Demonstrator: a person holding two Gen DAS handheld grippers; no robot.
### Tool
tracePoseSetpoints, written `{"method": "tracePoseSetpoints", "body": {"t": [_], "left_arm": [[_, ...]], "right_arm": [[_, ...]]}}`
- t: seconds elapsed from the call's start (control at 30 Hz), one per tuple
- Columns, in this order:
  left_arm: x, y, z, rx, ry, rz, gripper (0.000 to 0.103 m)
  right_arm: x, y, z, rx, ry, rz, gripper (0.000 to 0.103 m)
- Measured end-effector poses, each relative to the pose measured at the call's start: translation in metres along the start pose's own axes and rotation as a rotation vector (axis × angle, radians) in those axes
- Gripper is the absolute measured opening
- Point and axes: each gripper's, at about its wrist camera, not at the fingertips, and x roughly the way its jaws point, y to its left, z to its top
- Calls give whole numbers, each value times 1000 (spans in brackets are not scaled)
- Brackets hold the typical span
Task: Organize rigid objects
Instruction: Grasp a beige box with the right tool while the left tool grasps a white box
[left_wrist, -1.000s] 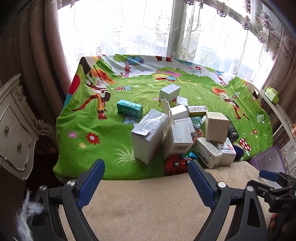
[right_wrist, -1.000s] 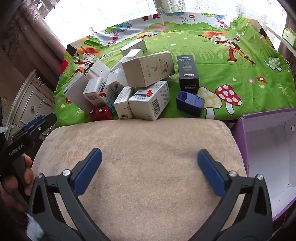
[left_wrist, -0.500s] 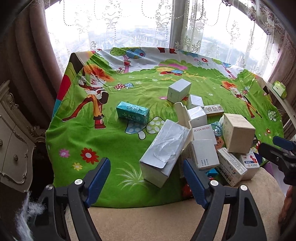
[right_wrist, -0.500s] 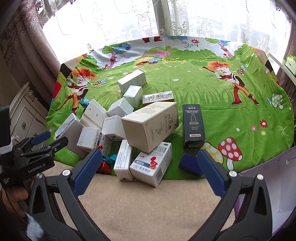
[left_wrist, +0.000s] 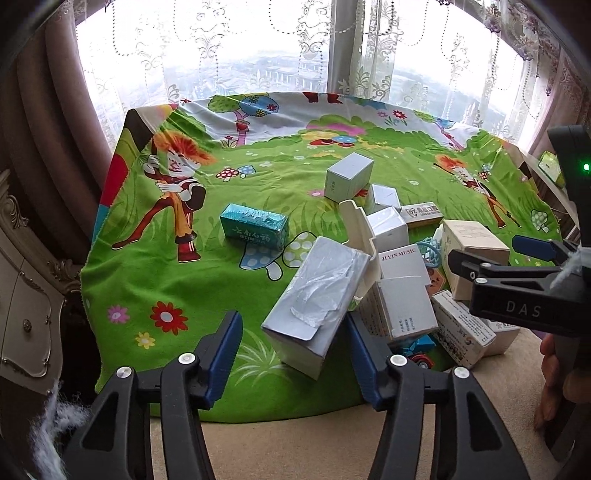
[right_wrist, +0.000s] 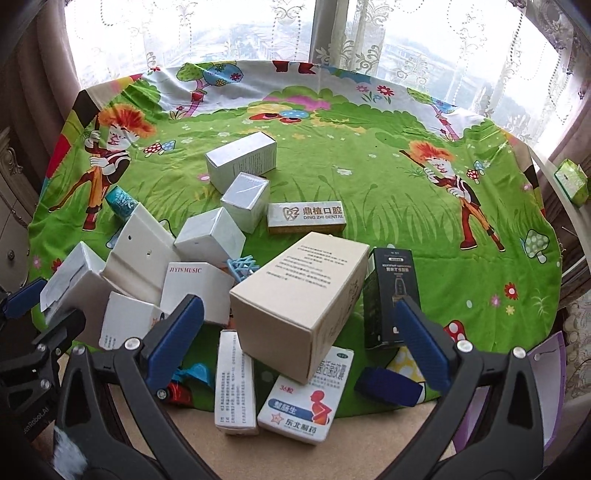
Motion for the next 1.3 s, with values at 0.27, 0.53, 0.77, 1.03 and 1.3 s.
{"method": "tracePoseSetpoints", "body": {"t": [0.27,0.53,0.77,1.03,1.3], "left_arm": [[-3,5,-3,-39,-2,-40,41],[-14,17,-9,-124,-34,-40,38],[-30,25,-10,-177,-91,3,36],[-60,22,-9,-208,-193,37,36],[-89,3,-8,-207,-274,-41,36]], "right_arm": [[3,-15,-8,72,21,62,65],[-17,-41,-20,169,-66,176,56],[-40,-53,-28,195,-169,218,55],[-67,-68,-38,214,-276,211,54],[-87,-87,-52,240,-322,201,54]]}}
